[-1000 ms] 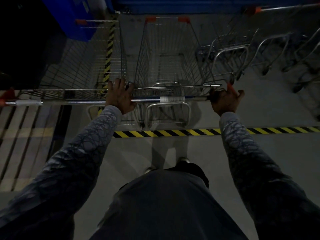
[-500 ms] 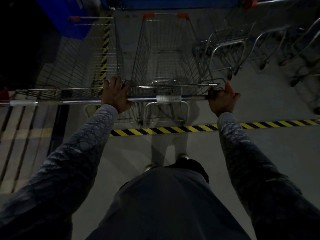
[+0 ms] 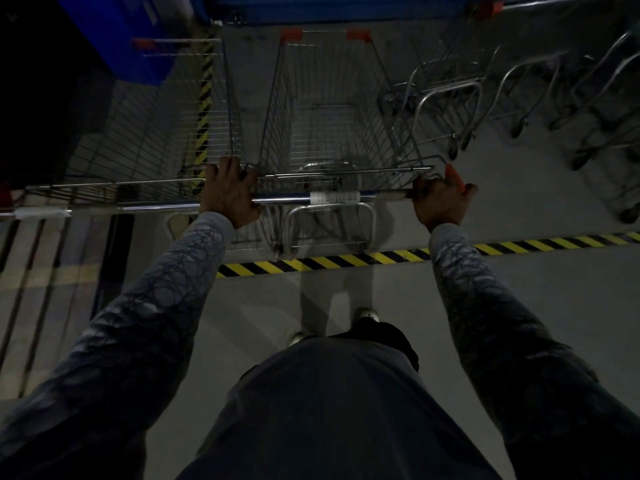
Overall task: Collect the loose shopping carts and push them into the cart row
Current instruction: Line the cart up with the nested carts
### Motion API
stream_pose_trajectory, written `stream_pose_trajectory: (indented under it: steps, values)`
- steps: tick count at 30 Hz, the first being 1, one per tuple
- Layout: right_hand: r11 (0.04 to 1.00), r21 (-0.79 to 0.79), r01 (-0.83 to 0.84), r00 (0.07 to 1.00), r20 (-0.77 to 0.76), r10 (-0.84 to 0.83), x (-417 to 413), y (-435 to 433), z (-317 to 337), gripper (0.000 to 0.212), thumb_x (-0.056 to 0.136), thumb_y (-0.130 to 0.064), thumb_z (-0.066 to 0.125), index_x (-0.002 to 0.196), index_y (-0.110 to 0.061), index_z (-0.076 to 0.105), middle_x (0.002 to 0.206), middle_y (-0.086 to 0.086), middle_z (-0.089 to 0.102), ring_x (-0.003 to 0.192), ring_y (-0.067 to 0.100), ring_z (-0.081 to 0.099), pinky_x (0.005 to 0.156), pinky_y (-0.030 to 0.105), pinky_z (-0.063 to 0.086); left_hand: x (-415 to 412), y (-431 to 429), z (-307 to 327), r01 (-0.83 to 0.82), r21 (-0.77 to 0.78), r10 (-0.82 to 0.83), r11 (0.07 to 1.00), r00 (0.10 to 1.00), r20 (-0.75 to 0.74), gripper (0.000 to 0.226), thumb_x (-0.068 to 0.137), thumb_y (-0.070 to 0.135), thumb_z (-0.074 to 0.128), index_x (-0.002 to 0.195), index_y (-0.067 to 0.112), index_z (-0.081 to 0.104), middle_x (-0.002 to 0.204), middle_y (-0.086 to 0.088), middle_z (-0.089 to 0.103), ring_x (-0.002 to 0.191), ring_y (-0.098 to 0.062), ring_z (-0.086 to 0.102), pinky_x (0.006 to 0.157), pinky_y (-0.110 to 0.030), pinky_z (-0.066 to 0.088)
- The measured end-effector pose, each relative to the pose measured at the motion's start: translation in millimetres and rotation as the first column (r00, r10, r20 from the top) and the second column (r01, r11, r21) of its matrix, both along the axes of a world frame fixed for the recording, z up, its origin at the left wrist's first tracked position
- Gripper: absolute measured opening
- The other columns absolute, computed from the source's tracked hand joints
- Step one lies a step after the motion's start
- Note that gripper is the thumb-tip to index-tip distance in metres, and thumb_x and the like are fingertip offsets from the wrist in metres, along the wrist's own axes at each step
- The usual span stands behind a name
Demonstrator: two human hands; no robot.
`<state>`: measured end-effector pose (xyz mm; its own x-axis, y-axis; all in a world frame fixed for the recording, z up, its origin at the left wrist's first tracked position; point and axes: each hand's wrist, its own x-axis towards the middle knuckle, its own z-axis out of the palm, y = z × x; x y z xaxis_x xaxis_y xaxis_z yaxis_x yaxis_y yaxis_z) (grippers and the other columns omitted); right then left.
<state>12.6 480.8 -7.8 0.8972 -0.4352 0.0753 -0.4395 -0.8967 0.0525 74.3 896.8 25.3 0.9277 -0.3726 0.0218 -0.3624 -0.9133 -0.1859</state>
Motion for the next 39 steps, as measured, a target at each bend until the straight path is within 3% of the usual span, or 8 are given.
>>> stream_pose_trajectory:
  steps: [4, 9, 13, 18, 25, 30, 34, 39]
  values:
    - [0.998, 0.042, 0.037, 0.995, 0.096, -0.041, 0, 6, 8, 0.061, 0.096, -0.044, 0.022, 0.079, -0.016, 0.074, 0.085, 0.004, 0.075, 0.139, 0.015, 0.042, 0.102, 0.058, 0.024, 3, 3, -1, 0.016, -0.019, -0.016, 1.0, 1.0, -0.011, 0.077, 0.061, 0.051, 0.076, 0.124, 0.01, 0.058, 0.117, -0.023, 0.051, 0.113, -0.042, 0.044, 0.093, -0.055, 0.037]
    - [0.996, 0.084, 0.035, 0.999, 0.029, -0.037, -1, 10, 25, 0.04, 0.101, -0.038, 0.041, 0.093, -0.019, 0.075, 0.105, 0.002, 0.074, 0.141, 0.016, 0.039, 0.11, 0.065, 0.015, 5, 2, -3, -0.016, -0.004, 0.016, 1.0, 1.0, -0.025, 0.077, 0.061, 0.057, 0.072, 0.123, 0.013, 0.06, 0.118, -0.022, 0.051, 0.117, -0.041, 0.043, 0.095, -0.052, 0.036]
    - [0.989, 0.124, 0.084, 0.996, 0.016, -0.087, 3, 13, 26, 0.04, 0.1, -0.041, 0.042, 0.086, -0.021, 0.074, 0.105, -0.001, 0.073, 0.141, 0.013, 0.039, 0.112, 0.065, 0.012, 6, 2, -5, -0.016, -0.012, 0.016, 1.0, 0.999, -0.028, 0.08, 0.06, 0.055, 0.075, 0.125, 0.012, 0.059, 0.12, -0.023, 0.051, 0.119, -0.042, 0.042, 0.096, -0.054, 0.036]
    - [0.983, 0.153, 0.1, 0.991, 0.076, -0.113, 7, 12, 29, 0.041, 0.097, -0.042, 0.044, 0.07, -0.02, 0.064, 0.087, -0.001, 0.071, 0.122, 0.017, 0.057, 0.113, 0.061, 0.014, 5, 2, -7, -0.01, -0.023, 0.01, 1.0, 1.0, 0.0, 0.078, 0.059, 0.053, 0.075, 0.124, 0.012, 0.059, 0.118, -0.022, 0.051, 0.116, -0.041, 0.043, 0.094, -0.053, 0.037]
    - [0.987, 0.151, 0.061, 0.993, 0.091, -0.076, 14, 7, 28, 0.031, 0.092, -0.04, 0.049, 0.076, -0.021, 0.068, 0.089, 0.003, 0.066, 0.098, 0.028, 0.061, 0.11, 0.063, 0.016, 5, -4, -6, -0.034, 0.02, 0.034, 0.999, 0.999, 0.01, 0.082, 0.061, 0.058, 0.064, 0.126, 0.009, 0.057, 0.121, -0.023, 0.049, 0.117, -0.04, 0.042, 0.099, -0.053, 0.035]
    - [0.99, 0.142, 0.025, 0.994, 0.105, -0.04, 15, 3, 32, 0.029, 0.089, -0.032, 0.047, 0.064, -0.021, 0.057, 0.074, -0.001, 0.057, 0.09, 0.026, 0.058, 0.106, 0.062, 0.019, -1, -32, 2, 0.09, -0.054, -0.087, 0.994, 0.994, 0.062, 0.075, 0.063, 0.057, 0.052, 0.123, 0.014, 0.057, 0.117, -0.02, 0.05, 0.11, -0.038, 0.045, 0.095, -0.051, 0.036]
    - [0.987, 0.159, -0.022, 0.99, 0.143, -0.001, 12, -7, 34, 0.027, 0.093, -0.029, 0.05, 0.07, -0.024, 0.062, 0.083, 0.002, 0.062, 0.097, 0.029, 0.056, 0.103, 0.055, 0.018, 3, -85, 4, 0.306, -0.128, -0.291, 0.943, 0.949, 0.123, 0.075, 0.082, 0.077, 0.046, 0.118, 0.012, 0.059, 0.11, -0.016, 0.054, 0.105, -0.034, 0.048, 0.091, -0.048, 0.036]
    - [0.983, 0.142, -0.116, 0.937, 0.345, 0.061, 9, -43, 26, 0.025, 0.091, -0.034, 0.052, 0.077, -0.02, 0.067, 0.093, 0.003, 0.064, 0.1, 0.031, 0.054, 0.086, 0.041, 0.018, 18, -181, 8, 0.389, -0.341, -0.361, 0.856, 0.921, 0.146, 0.068, 0.087, 0.073, 0.045, 0.115, 0.013, 0.06, 0.107, -0.013, 0.054, 0.106, -0.033, 0.049, 0.09, -0.047, 0.038]
